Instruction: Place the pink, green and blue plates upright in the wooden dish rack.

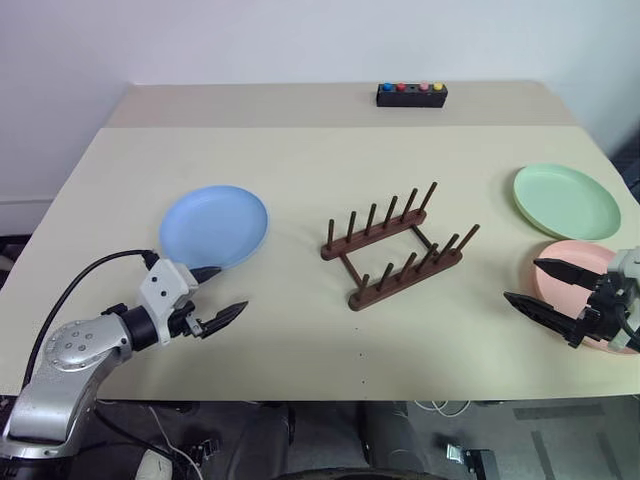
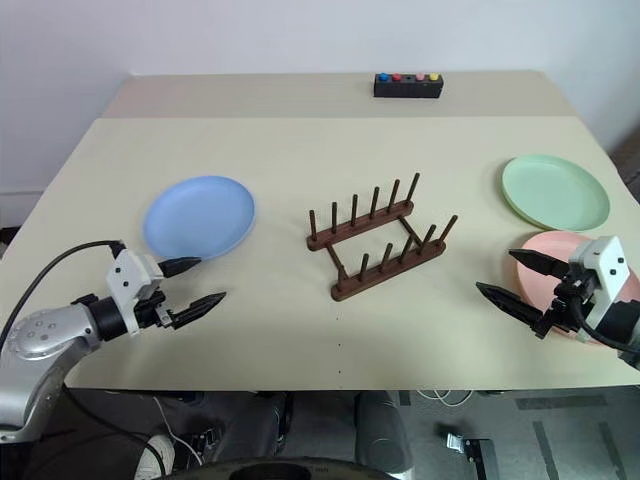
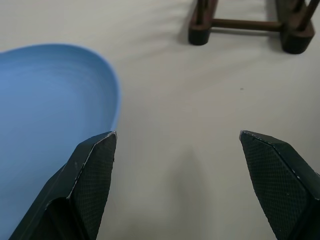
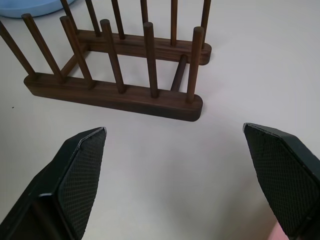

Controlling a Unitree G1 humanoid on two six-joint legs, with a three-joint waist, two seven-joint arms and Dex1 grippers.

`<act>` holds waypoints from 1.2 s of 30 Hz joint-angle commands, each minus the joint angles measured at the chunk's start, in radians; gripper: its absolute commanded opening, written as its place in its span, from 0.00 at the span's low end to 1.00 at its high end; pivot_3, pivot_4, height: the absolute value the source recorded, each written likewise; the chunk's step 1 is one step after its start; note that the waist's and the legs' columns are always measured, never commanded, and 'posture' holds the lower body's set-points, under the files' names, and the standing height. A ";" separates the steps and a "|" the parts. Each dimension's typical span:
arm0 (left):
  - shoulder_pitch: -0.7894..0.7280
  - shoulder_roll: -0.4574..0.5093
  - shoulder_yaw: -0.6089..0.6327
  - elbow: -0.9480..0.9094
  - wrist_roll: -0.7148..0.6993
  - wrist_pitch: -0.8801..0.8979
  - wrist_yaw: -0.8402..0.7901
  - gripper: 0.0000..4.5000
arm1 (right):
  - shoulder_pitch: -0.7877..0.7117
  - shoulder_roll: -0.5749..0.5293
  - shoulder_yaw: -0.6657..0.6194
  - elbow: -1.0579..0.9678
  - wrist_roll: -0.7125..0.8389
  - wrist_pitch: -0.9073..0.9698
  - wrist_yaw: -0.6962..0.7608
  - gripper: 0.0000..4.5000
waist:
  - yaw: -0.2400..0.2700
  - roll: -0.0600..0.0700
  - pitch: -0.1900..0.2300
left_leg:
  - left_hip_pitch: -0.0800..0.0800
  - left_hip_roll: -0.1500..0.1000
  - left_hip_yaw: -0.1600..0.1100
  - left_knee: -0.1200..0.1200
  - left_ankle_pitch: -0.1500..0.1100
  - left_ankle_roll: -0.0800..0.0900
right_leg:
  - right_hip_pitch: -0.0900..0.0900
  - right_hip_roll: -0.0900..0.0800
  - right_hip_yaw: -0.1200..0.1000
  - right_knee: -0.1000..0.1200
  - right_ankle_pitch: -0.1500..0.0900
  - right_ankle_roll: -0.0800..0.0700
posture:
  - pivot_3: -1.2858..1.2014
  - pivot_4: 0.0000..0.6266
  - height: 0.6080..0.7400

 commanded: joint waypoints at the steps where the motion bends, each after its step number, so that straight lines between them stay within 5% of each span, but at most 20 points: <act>1: -0.019 -0.004 -0.033 -0.016 0.000 -0.016 -0.016 0.89 | 0.015 0.006 -0.044 -0.054 0.012 -0.017 -0.008 1.00 | 0.001 0.000 0.000 | 0.000 0.000 0.000 0.000 0.000 0.000 | 0.000 0.000 0.000 0.000 0.000 0.000 | 0.52 0.24 1.00; 9: -0.135 -0.028 -0.230 0.084 0.063 -0.061 -0.111 0.95 | 0.021 0.020 -0.050 -0.064 0.009 -0.026 -0.027 1.00 | 0.003 0.000 0.000 | 0.001 0.000 0.000 0.000 0.000 0.000 | 0.000 0.000 0.000 0.000 0.000 0.000 | 0.52 0.24 1.00; 20: -0.349 -0.241 -0.549 0.319 0.275 -0.164 -0.115 0.95 | 0.128 0.086 -0.103 -0.228 0.043 -0.002 -0.092 1.00 | 0.005 0.002 -0.001 | 0.001 0.000 0.000 0.000 0.000 0.000 | 0.002 0.000 0.000 0.000 0.002 0.004 | 0.52 0.24 1.00; 34: -0.435 -0.405 -0.593 0.480 0.374 -0.171 0.021 0.95 | 0.285 0.172 -0.179 -0.444 0.106 0.038 -0.198 1.00 | 0.006 0.004 -0.004 | 0.009 -0.001 0.000 0.001 0.000 0.000 | 0.010 -0.001 0.000 0.000 -0.003 0.005 | 0.52 0.24 1.00; 36: -0.437 -0.410 -0.587 0.489 0.368 -0.175 0.022 0.83 | 0.287 0.179 -0.168 -0.454 0.104 0.038 -0.209 1.00 | 0.005 0.004 -0.004 | 0.009 -0.001 0.000 0.001 0.000 0.000 | 0.010 -0.001 0.000 -0.001 -0.003 0.005 | 0.52 0.24 1.00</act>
